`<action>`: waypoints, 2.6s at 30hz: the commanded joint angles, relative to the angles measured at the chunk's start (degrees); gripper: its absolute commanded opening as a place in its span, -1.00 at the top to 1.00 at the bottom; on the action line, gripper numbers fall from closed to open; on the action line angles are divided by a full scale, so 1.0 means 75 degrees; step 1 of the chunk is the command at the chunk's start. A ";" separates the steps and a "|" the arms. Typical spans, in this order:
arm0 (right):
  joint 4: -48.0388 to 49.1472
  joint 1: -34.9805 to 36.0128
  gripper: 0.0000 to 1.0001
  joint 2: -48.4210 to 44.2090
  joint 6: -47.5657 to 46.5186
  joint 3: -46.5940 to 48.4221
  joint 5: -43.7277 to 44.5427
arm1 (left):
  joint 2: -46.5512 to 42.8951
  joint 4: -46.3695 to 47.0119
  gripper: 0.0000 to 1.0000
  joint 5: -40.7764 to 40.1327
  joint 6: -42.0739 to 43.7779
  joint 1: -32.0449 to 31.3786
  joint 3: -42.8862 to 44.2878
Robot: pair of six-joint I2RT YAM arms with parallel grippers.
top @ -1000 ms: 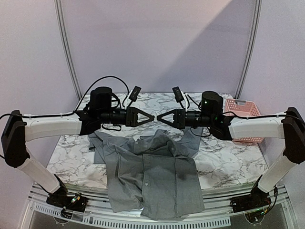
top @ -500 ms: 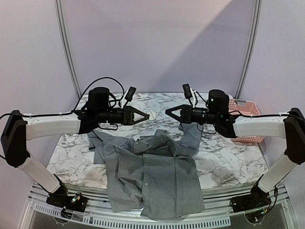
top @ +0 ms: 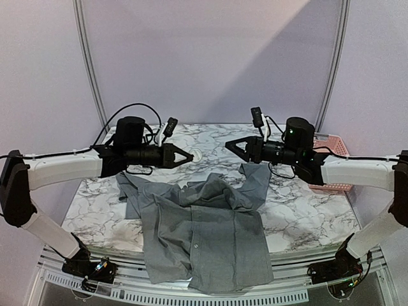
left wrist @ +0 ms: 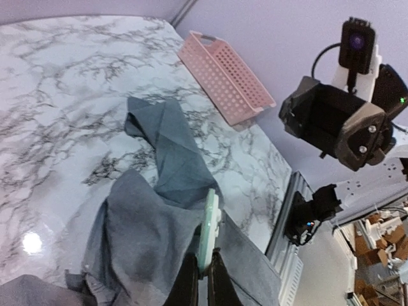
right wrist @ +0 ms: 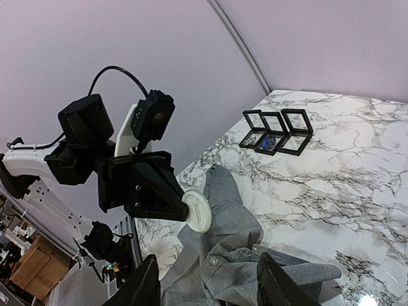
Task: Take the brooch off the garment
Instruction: Place the brooch in the brooch box.
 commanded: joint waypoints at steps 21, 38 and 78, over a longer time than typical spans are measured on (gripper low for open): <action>-0.2512 -0.1342 -0.17 -0.1944 -0.1141 -0.0615 0.3095 | 0.2456 -0.7279 1.00 -0.8290 0.4387 0.0521 0.4609; -0.2259 -0.1416 -0.18 -0.2827 -0.0695 -0.1359 0.2863 | 0.5410 -0.6857 1.00 -1.0366 0.5986 0.0566 0.6921; -0.2377 -0.1407 -0.19 -0.2731 0.0001 -0.1339 0.2790 | 0.7636 -0.6907 1.00 -1.0245 0.6510 0.1374 0.8850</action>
